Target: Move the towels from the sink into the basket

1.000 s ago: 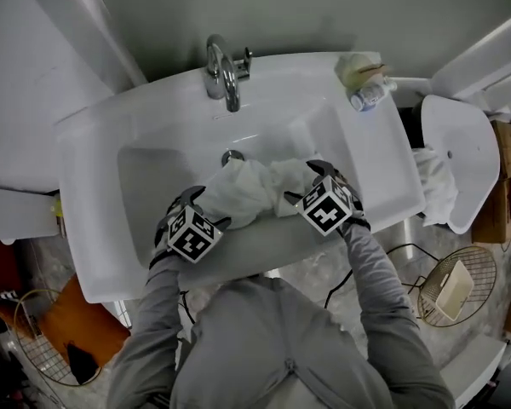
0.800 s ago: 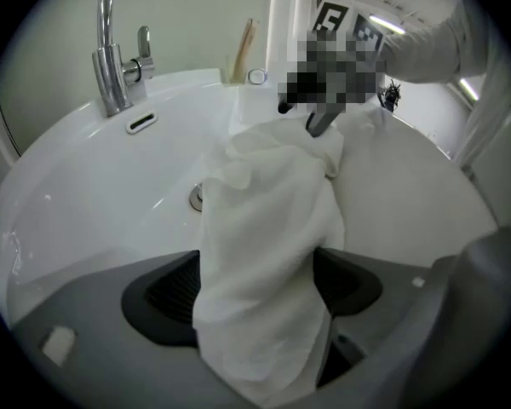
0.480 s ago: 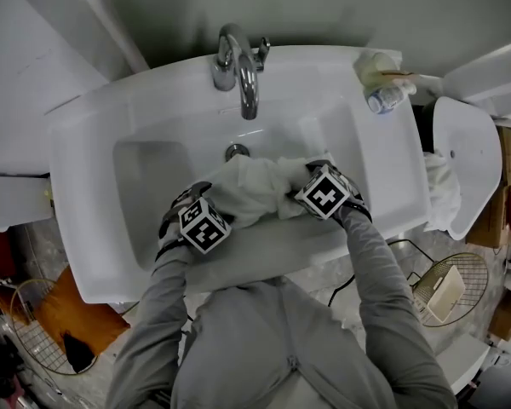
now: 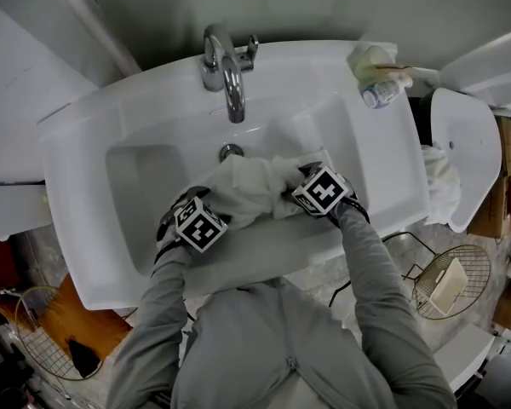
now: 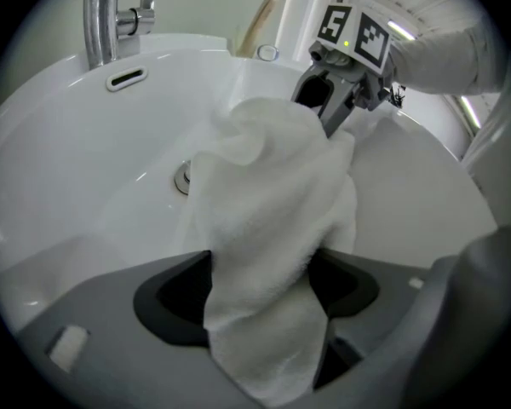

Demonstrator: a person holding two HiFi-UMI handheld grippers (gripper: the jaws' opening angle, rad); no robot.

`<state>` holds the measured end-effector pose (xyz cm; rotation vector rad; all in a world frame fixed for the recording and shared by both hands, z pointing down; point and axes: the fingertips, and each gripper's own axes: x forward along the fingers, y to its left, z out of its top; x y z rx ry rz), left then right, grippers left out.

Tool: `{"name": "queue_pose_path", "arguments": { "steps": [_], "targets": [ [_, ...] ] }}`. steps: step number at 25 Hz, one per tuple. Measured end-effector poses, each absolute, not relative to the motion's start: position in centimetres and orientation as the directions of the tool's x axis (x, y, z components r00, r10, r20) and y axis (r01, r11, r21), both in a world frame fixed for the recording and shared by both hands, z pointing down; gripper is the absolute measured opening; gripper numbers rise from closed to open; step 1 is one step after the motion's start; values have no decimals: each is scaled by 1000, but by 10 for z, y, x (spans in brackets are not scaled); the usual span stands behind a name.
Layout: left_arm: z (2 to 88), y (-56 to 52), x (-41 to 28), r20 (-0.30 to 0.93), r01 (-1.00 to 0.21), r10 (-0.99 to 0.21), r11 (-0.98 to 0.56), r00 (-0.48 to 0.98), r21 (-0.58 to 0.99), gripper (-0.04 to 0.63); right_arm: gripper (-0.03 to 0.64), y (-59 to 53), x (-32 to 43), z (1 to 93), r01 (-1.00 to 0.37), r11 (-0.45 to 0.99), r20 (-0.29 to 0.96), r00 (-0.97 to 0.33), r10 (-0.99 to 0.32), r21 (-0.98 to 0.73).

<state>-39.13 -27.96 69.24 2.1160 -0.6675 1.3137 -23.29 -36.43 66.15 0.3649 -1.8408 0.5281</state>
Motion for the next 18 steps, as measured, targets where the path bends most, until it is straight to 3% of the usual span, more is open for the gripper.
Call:
{"name": "queue_pose_path", "arguments": {
  "steps": [13, 18],
  "targets": [
    [682, -262, -364, 876, -564, -19, -772, 482, 293, 150, 144, -356, -239, 653, -451, 884, 961, -276, -4, -126],
    [679, -261, -364, 881, -553, -24, -786, 473, 276, 109, 115, -356, -238, 642, -457, 884, 955, -294, -48, -96]
  ]
}}
